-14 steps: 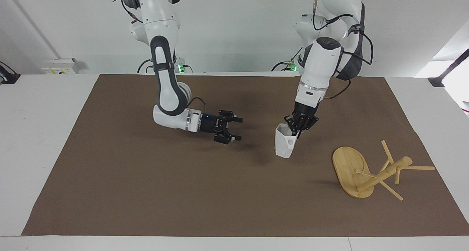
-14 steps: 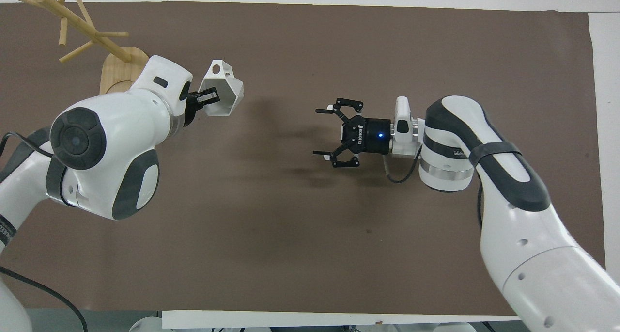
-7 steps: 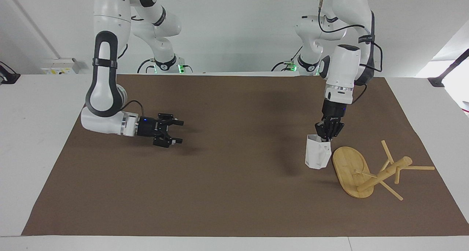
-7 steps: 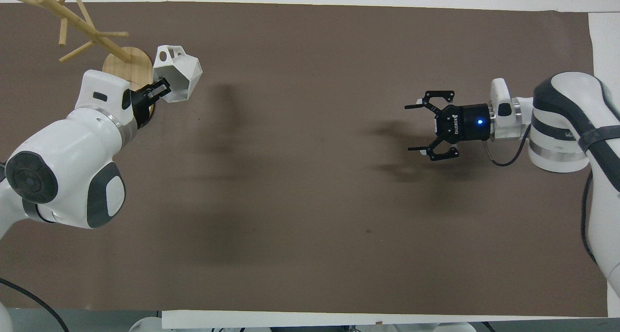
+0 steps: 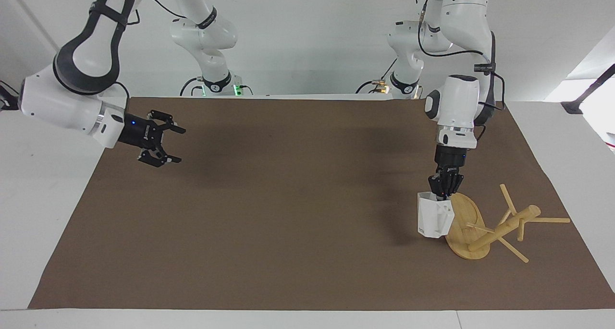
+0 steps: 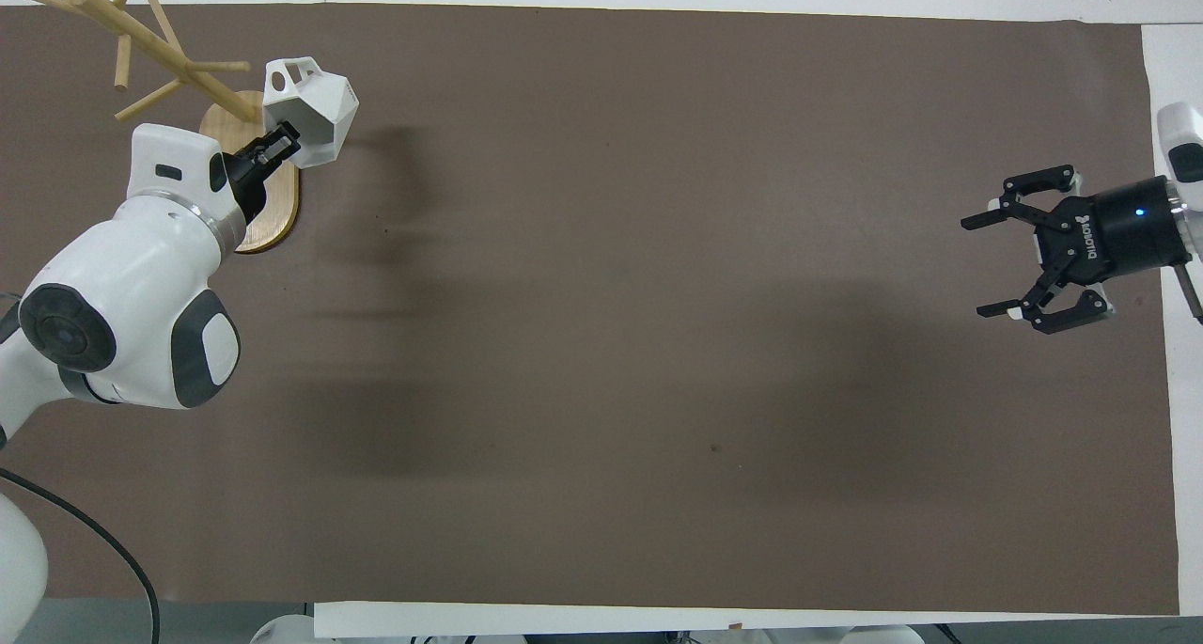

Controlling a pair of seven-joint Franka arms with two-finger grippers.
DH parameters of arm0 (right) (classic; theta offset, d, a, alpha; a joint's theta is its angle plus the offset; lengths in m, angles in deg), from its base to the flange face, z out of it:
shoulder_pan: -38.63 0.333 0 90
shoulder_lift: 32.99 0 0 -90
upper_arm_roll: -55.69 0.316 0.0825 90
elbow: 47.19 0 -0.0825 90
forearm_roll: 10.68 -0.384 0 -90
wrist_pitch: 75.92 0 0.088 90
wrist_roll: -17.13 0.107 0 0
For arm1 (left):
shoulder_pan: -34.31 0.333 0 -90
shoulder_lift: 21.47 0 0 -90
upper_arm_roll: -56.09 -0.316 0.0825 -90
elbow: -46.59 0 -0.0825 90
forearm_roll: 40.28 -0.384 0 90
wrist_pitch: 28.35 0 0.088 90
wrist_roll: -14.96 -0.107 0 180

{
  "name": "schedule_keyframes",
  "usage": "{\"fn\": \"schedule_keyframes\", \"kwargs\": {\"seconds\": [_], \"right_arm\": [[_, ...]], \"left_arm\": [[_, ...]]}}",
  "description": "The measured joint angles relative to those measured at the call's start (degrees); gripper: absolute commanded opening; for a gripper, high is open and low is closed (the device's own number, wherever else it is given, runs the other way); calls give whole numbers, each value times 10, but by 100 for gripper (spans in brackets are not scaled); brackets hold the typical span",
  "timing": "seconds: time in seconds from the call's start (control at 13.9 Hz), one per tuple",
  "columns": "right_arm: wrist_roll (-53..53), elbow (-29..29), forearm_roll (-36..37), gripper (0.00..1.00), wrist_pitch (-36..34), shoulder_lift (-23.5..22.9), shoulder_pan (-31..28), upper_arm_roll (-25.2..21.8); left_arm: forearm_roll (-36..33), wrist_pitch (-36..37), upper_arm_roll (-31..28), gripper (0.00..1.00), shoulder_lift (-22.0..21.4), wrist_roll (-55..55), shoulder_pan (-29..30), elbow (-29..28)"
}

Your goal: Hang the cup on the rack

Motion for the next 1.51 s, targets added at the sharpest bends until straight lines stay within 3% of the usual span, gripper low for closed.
{"fn": "schedule_keyframes", "kwargs": {"seconds": [0.29,0.5,0.72,1.01,1.15,1.23,1.3,1.44,1.51], "right_arm": [[232,21,172,99,0,69,5,6],[374,32,227,99,-1,88,11,9],[581,49,258,99,-23,76,24,7],[787,149,309,99,-90,32,41,4],[869,168,315,99,-103,29,57,0],[895,170,316,99,-111,29,63,-1],[910,170,316,99,-114,30,65,-1],[923,167,316,99,-115,30,63,-4],[929,167,316,99,-116,30,62,-4]], "left_arm": [[0,0,0,0,22,0,16,25],[0,0,0,0,23,0,27,27],[0,0,1,0,25,0,32,26],[0,1,1,0,26,0,39,25],[0,3,2,0,28,0,46,25],[0,3,2,5,29,0,49,25],[0,4,2,24,29,0,50,25],[0,13,2,36,29,0,53,28],[0,20,2,37,29,0,55,31]]}}
